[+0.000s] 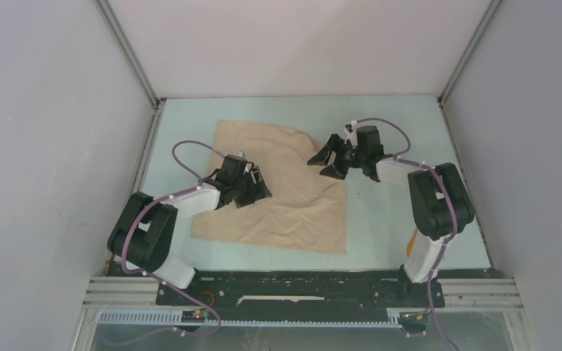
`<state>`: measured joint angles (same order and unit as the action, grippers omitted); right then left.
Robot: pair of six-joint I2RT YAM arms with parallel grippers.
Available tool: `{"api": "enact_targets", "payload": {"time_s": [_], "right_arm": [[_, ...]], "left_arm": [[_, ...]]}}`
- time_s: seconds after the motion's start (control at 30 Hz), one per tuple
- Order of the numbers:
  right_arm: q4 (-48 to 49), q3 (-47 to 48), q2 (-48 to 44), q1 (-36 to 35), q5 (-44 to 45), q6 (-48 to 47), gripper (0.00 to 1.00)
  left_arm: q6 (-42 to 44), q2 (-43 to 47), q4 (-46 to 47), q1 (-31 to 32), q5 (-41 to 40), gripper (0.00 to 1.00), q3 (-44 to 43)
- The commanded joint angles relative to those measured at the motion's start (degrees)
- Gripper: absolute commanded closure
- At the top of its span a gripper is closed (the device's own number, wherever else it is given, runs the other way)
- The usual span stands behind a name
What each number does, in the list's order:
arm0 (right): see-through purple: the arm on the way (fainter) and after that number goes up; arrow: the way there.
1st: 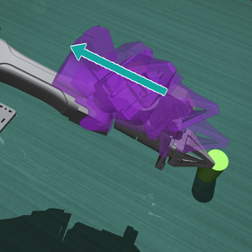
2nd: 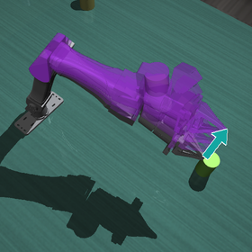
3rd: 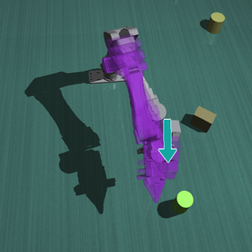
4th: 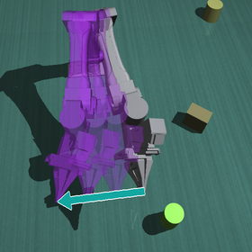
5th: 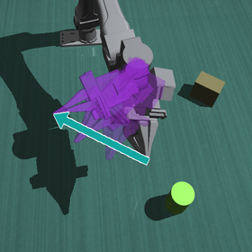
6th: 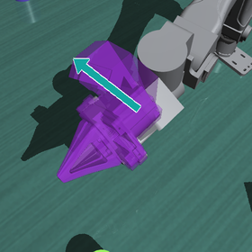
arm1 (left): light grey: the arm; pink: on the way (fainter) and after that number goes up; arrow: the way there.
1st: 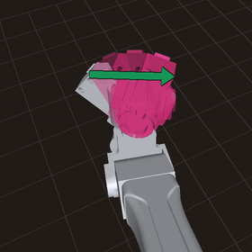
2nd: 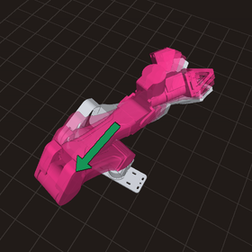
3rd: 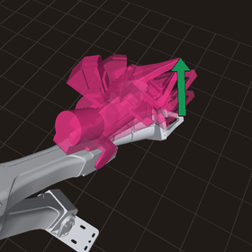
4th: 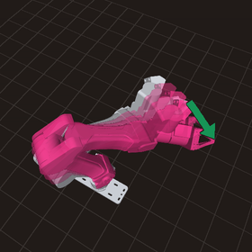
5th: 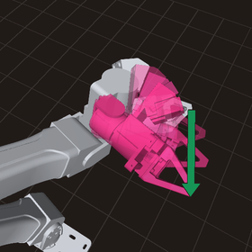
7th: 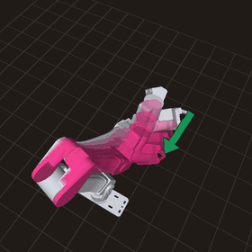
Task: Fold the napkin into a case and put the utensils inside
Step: Flatten out the crumpled napkin at the center of the board.
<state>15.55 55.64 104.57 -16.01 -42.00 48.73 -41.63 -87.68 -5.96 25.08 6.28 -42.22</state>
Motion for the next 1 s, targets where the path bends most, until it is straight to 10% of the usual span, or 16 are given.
{"api": "enact_targets", "payload": {"time_s": [0.0,0.33,0.97], "right_arm": [[-25.1,6.9,-1.8,3.9,16.0,-18.2,0.16],[-14.7,10.8,8.4,13.9,4.8,-4.7,0.14],[15.7,27.8,27.7,9.2,-0.4,21.3,0.20]], "left_arm": [[0.3,1.5,1.3,0.4,-0.2,0.27,-0.8],[0.3,1.8,1.5,0.5,0.7,0.28,-0.9],[-0.1,2.3,1.9,0.9,1.9,0.28,0.8]]}}
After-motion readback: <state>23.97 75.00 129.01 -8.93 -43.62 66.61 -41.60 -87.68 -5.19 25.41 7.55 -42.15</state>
